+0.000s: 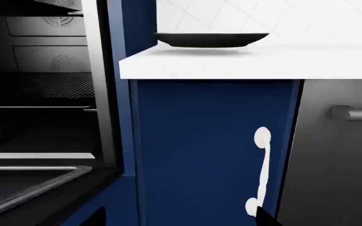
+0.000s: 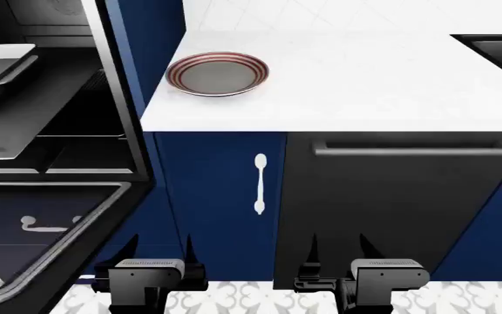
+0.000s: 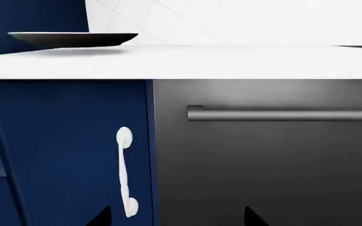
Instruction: Pick the broccoli from the top rack in the oven and place it on the plate on the counter.
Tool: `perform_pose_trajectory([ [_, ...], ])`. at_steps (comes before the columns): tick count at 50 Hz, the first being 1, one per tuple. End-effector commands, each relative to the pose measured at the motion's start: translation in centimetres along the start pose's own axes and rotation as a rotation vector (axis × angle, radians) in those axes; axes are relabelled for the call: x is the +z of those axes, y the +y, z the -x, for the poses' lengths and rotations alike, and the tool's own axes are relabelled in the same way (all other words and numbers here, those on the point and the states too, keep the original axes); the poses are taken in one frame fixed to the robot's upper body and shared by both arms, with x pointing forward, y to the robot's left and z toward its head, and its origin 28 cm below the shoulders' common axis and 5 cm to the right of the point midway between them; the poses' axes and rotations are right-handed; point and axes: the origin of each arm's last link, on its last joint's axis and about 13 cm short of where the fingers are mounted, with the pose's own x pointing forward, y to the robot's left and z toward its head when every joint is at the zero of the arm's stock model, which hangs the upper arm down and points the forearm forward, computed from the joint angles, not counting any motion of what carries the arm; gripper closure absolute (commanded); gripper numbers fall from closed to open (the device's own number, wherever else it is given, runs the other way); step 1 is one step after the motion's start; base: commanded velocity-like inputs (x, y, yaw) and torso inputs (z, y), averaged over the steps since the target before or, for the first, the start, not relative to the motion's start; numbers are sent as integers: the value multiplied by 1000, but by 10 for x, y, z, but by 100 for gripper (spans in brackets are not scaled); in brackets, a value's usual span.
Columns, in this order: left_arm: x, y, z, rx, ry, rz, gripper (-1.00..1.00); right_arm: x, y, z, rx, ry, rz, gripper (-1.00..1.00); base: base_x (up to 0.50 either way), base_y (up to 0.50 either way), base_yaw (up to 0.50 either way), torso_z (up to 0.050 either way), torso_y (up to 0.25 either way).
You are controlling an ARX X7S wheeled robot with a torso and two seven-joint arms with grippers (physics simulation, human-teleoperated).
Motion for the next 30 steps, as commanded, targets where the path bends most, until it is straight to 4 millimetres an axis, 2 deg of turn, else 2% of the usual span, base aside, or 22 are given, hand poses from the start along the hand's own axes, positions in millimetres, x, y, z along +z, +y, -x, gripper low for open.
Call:
perform_pose_trajectory([
  [1, 1, 0, 0, 5, -15, 10, -100, -1, 0, -1, -7, 7, 6, -100, 0, 0, 0, 0, 0],
  [13, 6, 2, 2, 29, -51, 11, -100, 1, 0, 0, -14, 25, 19, -100, 0, 0, 0, 0, 0],
  [16, 17, 2, 3, 30, -88, 16, -100, 9, 0, 0, -18, 21, 17, -100, 0, 0, 0, 0, 0],
  [18, 28, 1, 5, 20, -120, 2, -100, 25, 1, -1, -22, 2, 6, -100, 0, 0, 0, 0, 0],
  [19, 41, 1, 7, 15, -162, -4, -100, 29, 1, -1, -22, 0, 4, -100, 0, 0, 0, 0, 0],
  [23, 92, 6, 7, 39, -265, -11, -100, 76, 0, -3, -17, -65, -14, -100, 0, 0, 0, 0, 0],
  [26, 138, 11, 7, 64, -342, -7, -100, 123, -2, -3, -17, -132, -13, -100, 0, 0, 0, 0, 0],
  [29, 176, 12, 8, 70, -415, -22, -100, 161, -2, -1, -1, -187, -32, -100, 0, 0, 0, 0, 0],
  [30, 183, 12, 8, 71, -428, -26, -100, 168, -3, -2, 1, -200, -32, -100, 0, 0, 0, 0, 0],
])
